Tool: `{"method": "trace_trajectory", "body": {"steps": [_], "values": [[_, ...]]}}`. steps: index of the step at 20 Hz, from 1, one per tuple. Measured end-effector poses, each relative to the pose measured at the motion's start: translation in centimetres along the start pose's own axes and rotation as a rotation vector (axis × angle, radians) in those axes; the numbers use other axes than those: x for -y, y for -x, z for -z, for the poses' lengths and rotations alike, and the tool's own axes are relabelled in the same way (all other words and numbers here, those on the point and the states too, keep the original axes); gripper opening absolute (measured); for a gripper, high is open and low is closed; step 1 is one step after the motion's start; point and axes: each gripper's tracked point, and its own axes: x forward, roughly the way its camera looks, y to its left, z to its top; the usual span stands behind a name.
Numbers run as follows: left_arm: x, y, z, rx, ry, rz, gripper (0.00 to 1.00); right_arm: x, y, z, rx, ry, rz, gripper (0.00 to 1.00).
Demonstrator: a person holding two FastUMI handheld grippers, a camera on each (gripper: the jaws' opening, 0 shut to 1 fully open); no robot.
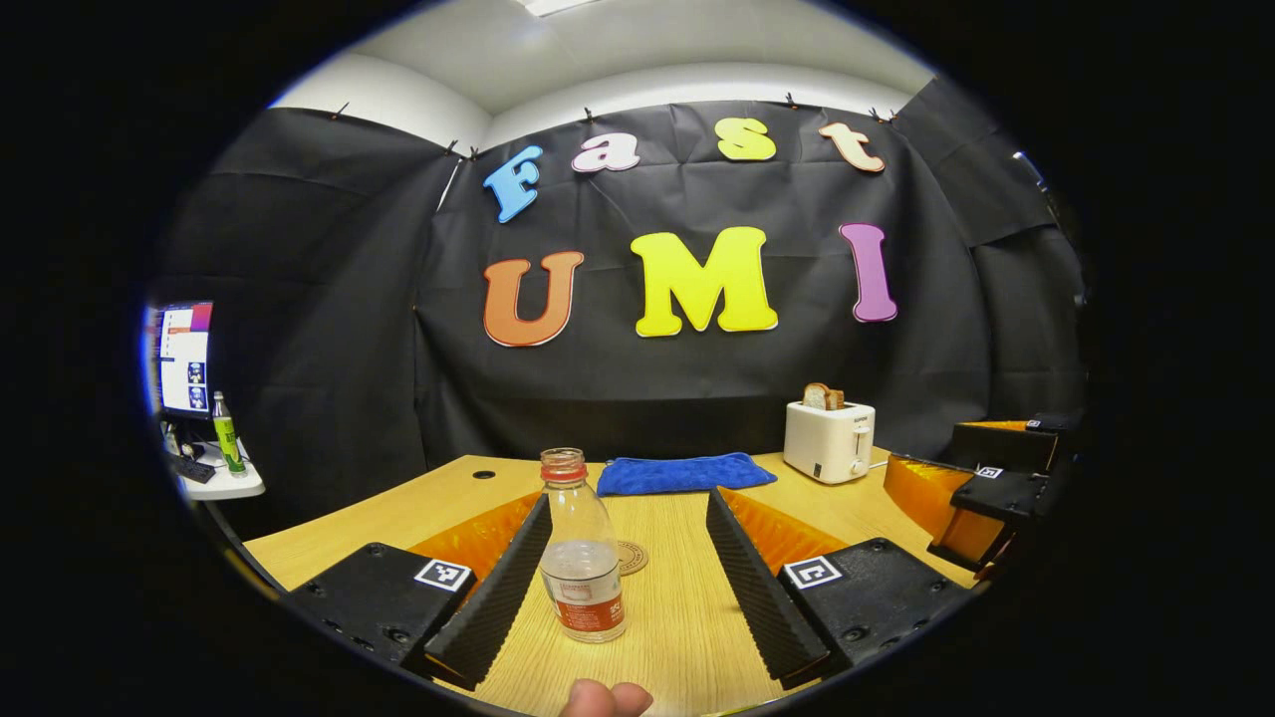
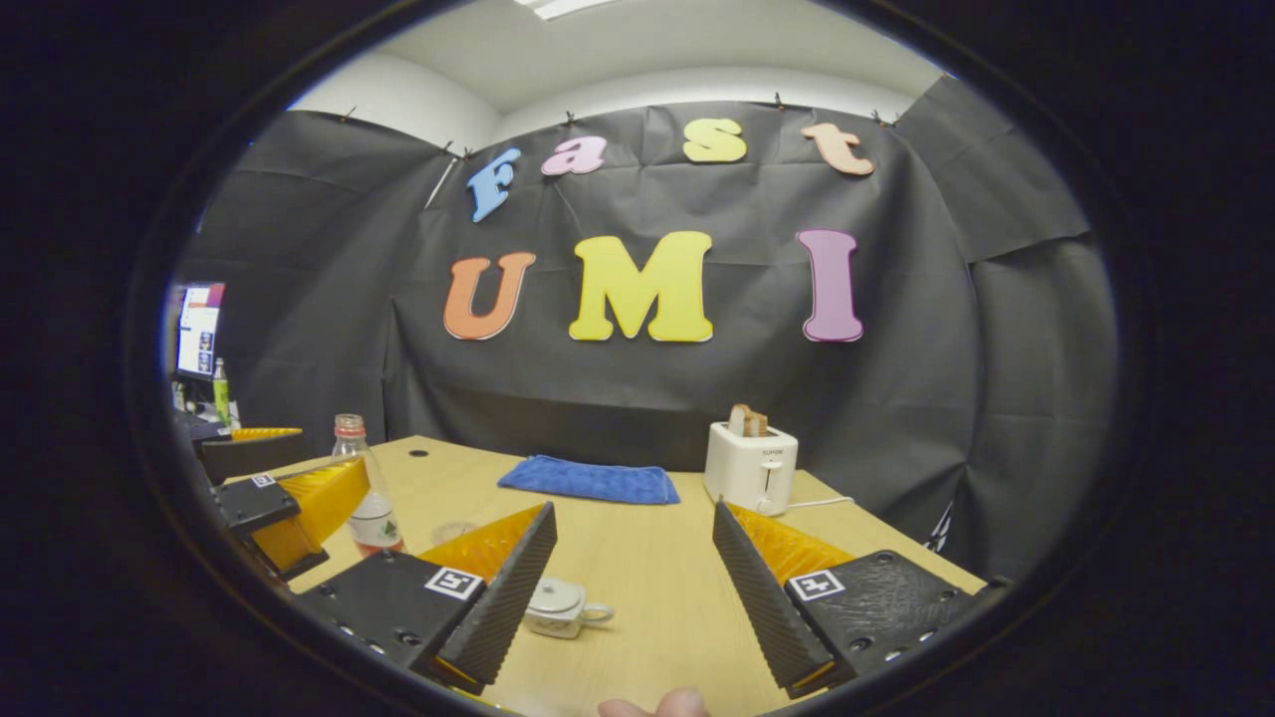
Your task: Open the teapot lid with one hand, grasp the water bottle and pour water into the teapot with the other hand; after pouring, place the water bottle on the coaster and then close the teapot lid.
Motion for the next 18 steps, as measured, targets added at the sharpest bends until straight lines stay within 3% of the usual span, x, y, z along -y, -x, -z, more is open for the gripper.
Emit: {"method": "trace_trajectory", "body": {"steps": [10,18], "values": [[-0.6,0.0,0.4,-0.009,-0.004,-0.017,0.98,-1.5,-0.8,1.4,-0.018,0.009,-0.037,0.95],[-3.2,1.3,1.8,-0.039,0.006,-0.054,0.98,-3.7,-3.1,5.2,-0.082,0.017,-0.075,0.97]]}}
